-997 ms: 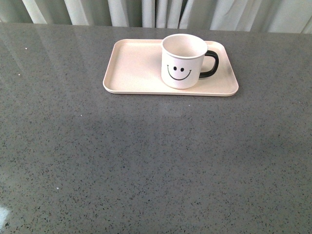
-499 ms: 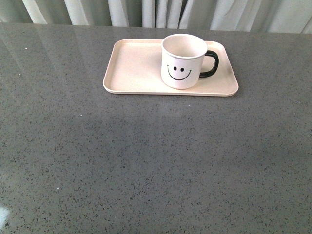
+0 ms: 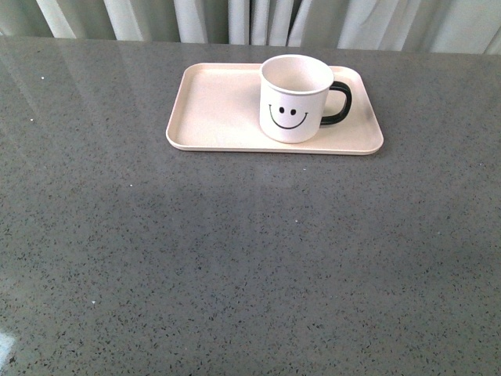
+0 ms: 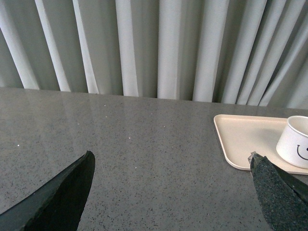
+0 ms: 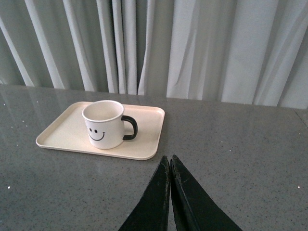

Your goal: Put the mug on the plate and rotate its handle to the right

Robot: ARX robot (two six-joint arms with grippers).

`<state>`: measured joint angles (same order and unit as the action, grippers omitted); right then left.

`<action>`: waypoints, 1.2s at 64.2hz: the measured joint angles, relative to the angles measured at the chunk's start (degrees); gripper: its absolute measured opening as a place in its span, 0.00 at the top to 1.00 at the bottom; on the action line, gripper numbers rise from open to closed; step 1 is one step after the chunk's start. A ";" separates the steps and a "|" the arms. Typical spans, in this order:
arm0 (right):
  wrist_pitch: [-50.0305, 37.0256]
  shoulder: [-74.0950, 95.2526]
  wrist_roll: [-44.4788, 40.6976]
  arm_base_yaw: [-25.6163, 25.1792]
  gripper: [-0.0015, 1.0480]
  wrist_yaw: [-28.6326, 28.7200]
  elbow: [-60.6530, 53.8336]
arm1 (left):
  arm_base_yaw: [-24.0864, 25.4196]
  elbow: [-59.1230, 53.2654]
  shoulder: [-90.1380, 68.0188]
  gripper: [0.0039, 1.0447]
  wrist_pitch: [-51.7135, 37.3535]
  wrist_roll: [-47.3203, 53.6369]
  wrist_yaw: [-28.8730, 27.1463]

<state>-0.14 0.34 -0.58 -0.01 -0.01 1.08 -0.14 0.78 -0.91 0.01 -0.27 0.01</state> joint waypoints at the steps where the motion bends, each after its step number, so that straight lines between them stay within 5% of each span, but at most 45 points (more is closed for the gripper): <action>1: 0.00 0.00 0.00 0.00 0.77 0.00 0.00 | 0.00 0.00 0.00 0.09 0.00 0.00 0.00; 29: 0.00 -0.02 0.00 0.00 0.08 0.00 0.00 | 0.00 0.00 0.00 0.09 0.02 0.00 0.00; 77: 0.00 -0.02 0.02 0.00 0.09 0.00 0.00 | 0.00 0.00 0.00 0.09 0.00 0.00 0.00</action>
<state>-0.14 0.32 -0.56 -0.01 -0.01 1.08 -0.14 0.78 -0.91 0.01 -0.27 0.01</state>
